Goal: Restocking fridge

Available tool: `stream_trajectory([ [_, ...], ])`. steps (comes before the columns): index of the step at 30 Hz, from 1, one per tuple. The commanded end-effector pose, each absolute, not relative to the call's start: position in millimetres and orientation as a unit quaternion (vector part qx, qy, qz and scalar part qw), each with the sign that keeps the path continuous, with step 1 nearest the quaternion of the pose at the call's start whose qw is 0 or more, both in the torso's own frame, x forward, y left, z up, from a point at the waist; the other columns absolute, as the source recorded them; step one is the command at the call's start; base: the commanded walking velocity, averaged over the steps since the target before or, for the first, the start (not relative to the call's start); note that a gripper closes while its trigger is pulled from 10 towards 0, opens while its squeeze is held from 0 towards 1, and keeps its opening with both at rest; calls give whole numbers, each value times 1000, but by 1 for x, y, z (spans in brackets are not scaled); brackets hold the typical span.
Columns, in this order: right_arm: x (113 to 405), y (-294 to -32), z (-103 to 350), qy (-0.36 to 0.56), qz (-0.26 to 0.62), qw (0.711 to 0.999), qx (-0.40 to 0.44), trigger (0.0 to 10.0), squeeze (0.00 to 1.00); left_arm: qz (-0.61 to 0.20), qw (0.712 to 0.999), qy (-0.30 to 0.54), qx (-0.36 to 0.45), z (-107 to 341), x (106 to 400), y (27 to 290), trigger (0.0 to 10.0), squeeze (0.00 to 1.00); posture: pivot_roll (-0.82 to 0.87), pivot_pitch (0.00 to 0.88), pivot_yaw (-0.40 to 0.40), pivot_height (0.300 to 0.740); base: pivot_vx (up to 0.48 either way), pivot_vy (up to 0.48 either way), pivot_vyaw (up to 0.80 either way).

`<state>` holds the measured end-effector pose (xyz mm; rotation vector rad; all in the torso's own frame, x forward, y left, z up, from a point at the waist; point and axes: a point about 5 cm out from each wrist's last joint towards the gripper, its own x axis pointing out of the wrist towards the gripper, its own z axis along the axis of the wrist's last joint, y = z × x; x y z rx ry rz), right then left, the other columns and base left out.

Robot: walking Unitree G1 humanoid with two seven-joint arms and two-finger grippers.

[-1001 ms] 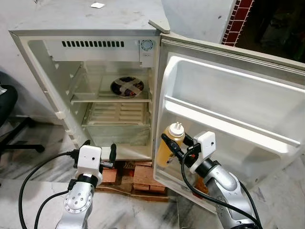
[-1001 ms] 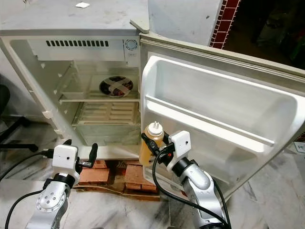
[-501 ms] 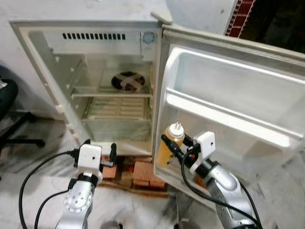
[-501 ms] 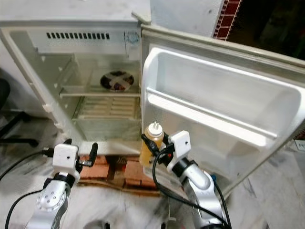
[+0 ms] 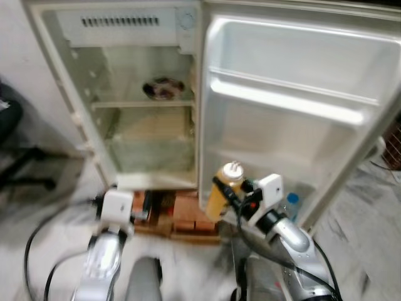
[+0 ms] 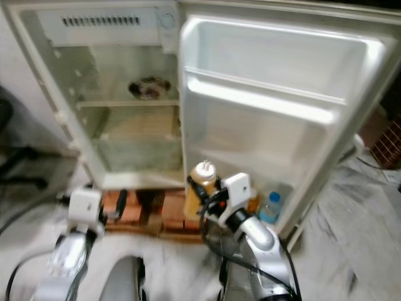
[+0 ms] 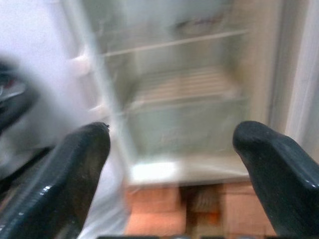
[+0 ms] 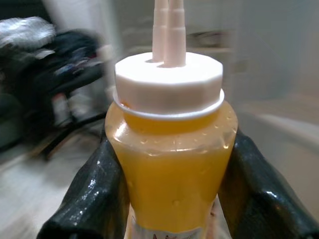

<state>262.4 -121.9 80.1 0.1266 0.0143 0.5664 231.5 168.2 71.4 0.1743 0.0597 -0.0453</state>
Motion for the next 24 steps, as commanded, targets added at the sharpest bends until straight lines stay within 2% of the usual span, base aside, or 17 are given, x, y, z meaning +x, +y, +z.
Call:
stream_trajectory([
  [1,266,-127,79,6,247,967,59,10000,0,-24,994,61,92,60,228,169,10000,0,14,0,3,631,0,0,0],
  [14,268,-128,80,-4,243,969,40,10000,0,-28,994,59,89,60,228,170,10000,0,11,0,3,631,0,0,0],
  [24,262,-123,80,-10,272,962,36,10000,0,-33,994,60,88,59,228,169,10000,0,8,0,4,631,252,0,0],
])
